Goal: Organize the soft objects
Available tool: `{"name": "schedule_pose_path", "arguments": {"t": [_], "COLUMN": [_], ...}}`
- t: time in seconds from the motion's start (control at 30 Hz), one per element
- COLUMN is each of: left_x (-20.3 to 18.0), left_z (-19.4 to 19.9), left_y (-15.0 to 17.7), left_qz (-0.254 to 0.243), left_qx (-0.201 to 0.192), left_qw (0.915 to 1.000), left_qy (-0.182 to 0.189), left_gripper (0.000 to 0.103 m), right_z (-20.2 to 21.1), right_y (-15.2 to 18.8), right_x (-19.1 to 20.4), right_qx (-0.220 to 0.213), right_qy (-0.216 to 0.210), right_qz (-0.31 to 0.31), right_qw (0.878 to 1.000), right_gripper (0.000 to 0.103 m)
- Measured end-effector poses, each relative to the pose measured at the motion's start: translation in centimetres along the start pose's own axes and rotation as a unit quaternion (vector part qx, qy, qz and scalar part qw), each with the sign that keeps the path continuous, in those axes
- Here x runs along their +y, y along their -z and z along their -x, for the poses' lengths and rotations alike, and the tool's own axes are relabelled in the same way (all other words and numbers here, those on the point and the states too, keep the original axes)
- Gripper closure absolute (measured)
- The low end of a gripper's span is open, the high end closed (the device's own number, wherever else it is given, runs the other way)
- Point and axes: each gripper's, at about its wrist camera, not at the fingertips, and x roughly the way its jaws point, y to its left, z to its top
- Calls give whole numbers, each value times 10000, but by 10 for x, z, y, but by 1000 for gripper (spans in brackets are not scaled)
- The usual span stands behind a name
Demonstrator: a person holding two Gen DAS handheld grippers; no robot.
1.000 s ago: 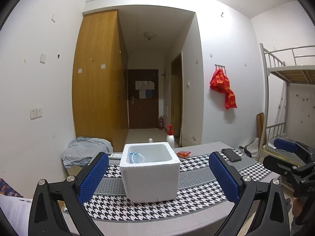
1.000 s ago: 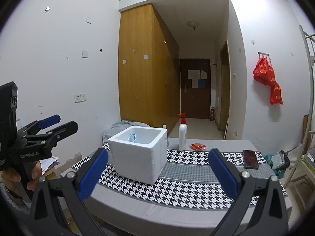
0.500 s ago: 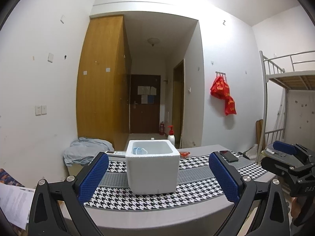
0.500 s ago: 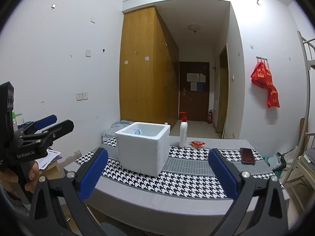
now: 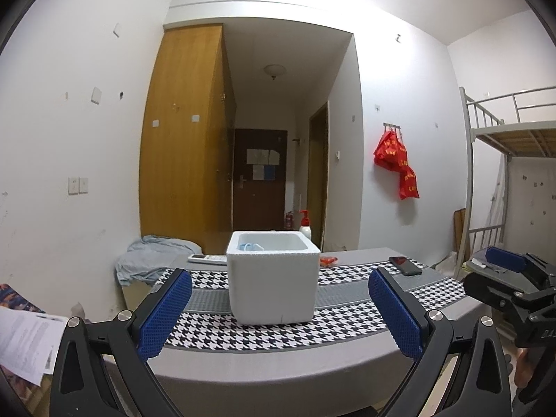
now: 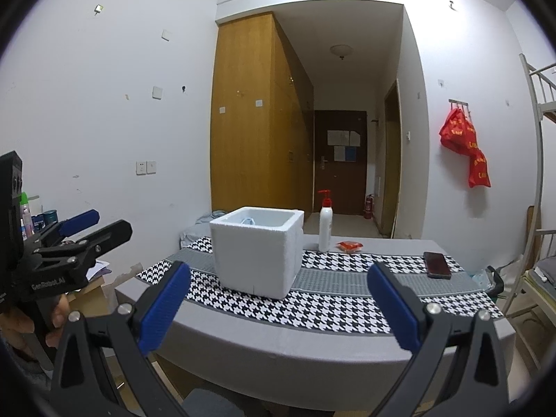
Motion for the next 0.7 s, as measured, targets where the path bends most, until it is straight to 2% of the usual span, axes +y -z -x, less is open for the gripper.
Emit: {"name": "schedule_pose_path", "arguments": {"t": [0.23,0.43,0.57,0.7], "left_x": [-1,0,2,5], "left_z": [5,5,10,11], "left_y": [18,28,37,44], "left_qz": [-14,-7,-16,61], "left_qx": [-29,-12,-173,-172], "left_qw": [10000,10000,9996,9993], "left_qy": [-60,-44,-243,-311], "left_gripper": [1,1,1,1], "right_z": [6,3,4,4], "right_y": [12,29,35,39], "right_x": [3,3,3,6], "right_qx": [-8,31,-48,-141], "right_qy": [99,372,475,682], "right_qz": [-18,23,-9,50], "right_qw": [9999,9993,9989,9976], "right_gripper": [0,0,0,0]}}
